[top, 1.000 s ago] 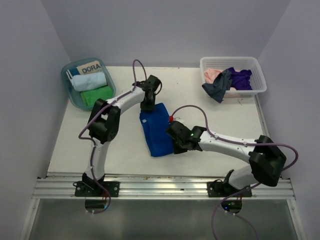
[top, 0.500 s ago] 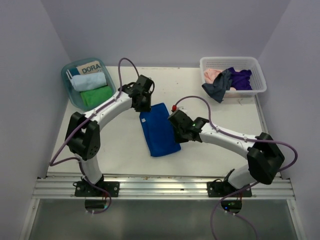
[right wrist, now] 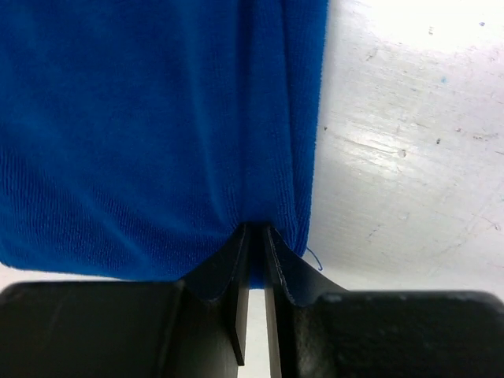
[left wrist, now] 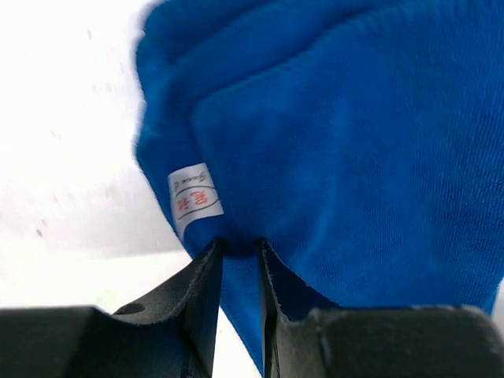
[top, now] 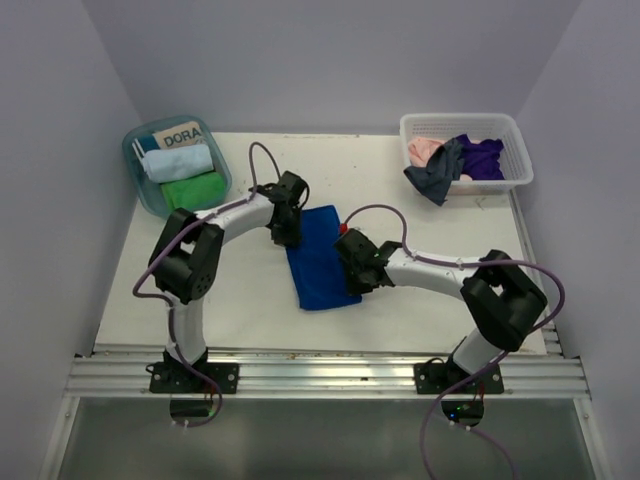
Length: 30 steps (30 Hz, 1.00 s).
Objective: Roll the towels
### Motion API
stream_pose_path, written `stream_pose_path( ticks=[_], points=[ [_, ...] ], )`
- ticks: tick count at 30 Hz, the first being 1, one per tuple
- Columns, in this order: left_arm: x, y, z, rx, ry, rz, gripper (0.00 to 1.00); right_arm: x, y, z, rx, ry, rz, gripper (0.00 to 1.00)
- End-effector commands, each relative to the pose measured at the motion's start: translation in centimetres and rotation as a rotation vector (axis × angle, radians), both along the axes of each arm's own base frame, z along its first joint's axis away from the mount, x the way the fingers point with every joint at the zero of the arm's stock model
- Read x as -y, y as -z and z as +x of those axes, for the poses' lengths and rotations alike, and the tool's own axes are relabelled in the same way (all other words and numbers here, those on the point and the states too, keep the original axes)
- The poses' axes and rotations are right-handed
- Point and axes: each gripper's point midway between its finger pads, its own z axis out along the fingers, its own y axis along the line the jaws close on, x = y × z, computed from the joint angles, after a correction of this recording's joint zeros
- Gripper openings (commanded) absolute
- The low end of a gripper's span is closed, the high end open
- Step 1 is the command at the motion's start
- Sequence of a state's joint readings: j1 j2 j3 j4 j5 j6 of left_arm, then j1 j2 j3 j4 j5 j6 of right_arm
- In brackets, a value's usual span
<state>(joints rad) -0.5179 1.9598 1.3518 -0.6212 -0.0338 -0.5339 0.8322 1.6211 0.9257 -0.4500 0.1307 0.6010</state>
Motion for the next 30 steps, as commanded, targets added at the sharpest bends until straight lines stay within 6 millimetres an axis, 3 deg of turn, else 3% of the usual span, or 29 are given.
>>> stream_pose_path(
  ticks=[1, 3, 7, 11, 12, 15, 16, 18, 19, 20, 21, 22, 23, 24, 26, 30],
  points=[
    [-0.3, -0.6, 4.6, 0.092, -0.016, -0.021, 0.27, -1.4, 0.5, -1.3, -0.028, -0.015, 0.05, 0.15],
    [-0.8, -0.7, 5.2, 0.087, -0.016, -0.014, 0.27, -1.7, -0.4, -1.2, -0.017, -0.018, 0.066, 0.15],
    [-0.3, -3.6, 6.5, 0.142, 0.002, -0.028, 0.27, -1.8, -3.3, -0.1, 0.053, -0.004, 0.086, 0.16],
    [0.0, -6.5, 5.9, 0.168, 0.015, -0.066, 0.29, -2.0, -5.8, 0.6, 0.102, 0.013, 0.118, 0.17],
    [-0.1, -8.1, 5.4, 0.19, 0.018, -0.08, 0.3, -2.1, -6.2, 0.6, 0.11, 0.021, 0.125, 0.17],
    [-0.4, -10.1, 3.0, 0.206, 0.019, -0.108, 0.31, -2.1, -7.2, 0.7, 0.127, 0.031, 0.151, 0.18],
    [-0.9, -9.2, 1.5, 0.176, 0.015, -0.1, 0.31, -2.2, -7.4, 0.5, 0.122, 0.03, 0.163, 0.18],
    [-0.1, -10.8, -0.7, 0.179, 0.024, -0.185, 0.3, -2.4, -7.0, -0.2, 0.094, 0.028, 0.186, 0.17],
    [-0.2, -9.5, -2.6, 0.136, 0.029, -0.199, 0.3, -2.4, -6.9, -0.5, 0.084, 0.032, 0.193, 0.17],
    [1.3, -10.8, -4.4, 0.125, 0.053, -0.3, 0.3, -2.5, -6.6, -0.6, 0.077, 0.036, 0.2, 0.18],
    [2.7, -11.5, -4.7, 0.147, 0.074, -0.387, 0.29, -2.1, -5.9, -1.0, 0.062, 0.04, 0.187, 0.18],
    [3.0, -9.9, -6.8, 0.093, 0.083, -0.433, 0.29, -2.0, -5.6, -1.1, 0.058, 0.043, 0.181, 0.18],
    [4.1, -11.1, -8.1, 0.077, 0.087, -0.535, 0.29, -1.9, -4.7, -1.2, 0.042, 0.048, 0.167, 0.18],
    [4.9, -11.3, -8.0, 0.108, 0.096, -0.581, 0.29, -1.8, -4.1, -1.4, 0.029, 0.047, 0.158, 0.18],
    [5.0, -8.8, -10.2, 0.038, 0.079, -0.577, 0.29, -2.1, -3.2, -1.6, 0.009, 0.048, 0.167, 0.18],
    [4.8, -4.9, -12.3, -0.055, 0.08, -0.526, 0.27, -1.6, -0.8, -2.0, -0.028, 0.06, 0.118, 0.17]
  ],
)
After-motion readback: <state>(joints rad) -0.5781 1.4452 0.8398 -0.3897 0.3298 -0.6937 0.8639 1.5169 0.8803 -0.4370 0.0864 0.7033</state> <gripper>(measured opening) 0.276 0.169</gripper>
